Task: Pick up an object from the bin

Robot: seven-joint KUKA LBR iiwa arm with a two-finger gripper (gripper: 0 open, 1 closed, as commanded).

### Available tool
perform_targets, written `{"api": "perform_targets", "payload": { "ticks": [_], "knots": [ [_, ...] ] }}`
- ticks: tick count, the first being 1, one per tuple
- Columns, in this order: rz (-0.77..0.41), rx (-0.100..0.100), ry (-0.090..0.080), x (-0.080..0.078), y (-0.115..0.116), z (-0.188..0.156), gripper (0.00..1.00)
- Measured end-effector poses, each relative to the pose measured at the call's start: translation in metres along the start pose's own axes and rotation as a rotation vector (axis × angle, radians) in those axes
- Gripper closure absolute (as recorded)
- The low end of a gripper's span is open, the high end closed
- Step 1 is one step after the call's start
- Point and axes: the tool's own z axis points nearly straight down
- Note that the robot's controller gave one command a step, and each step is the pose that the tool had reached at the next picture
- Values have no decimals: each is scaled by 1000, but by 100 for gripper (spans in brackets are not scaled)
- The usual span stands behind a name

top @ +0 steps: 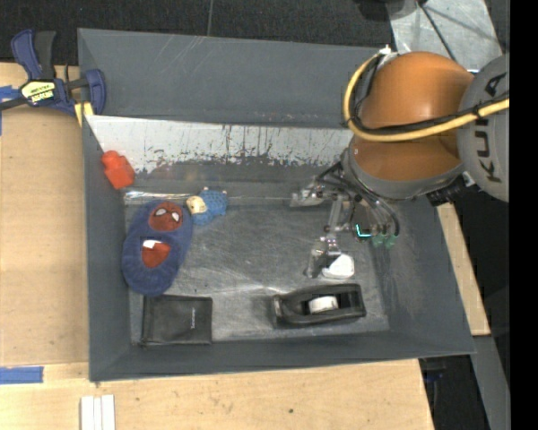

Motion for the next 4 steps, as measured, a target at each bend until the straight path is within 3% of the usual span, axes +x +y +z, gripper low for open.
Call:
{"api": "perform_targets", "payload": {
  "ticks": [1, 2, 3, 4],
  "knots": [
    [-173, 2, -13, -20, 87, 151, 0],
    [-146, 2, -17, -75, 34, 121, 0],
    [-151, 0, -10, -71, 38, 123, 100],
    [-323, 1, -20, -70, 44, -53, 100]
  ]
}}
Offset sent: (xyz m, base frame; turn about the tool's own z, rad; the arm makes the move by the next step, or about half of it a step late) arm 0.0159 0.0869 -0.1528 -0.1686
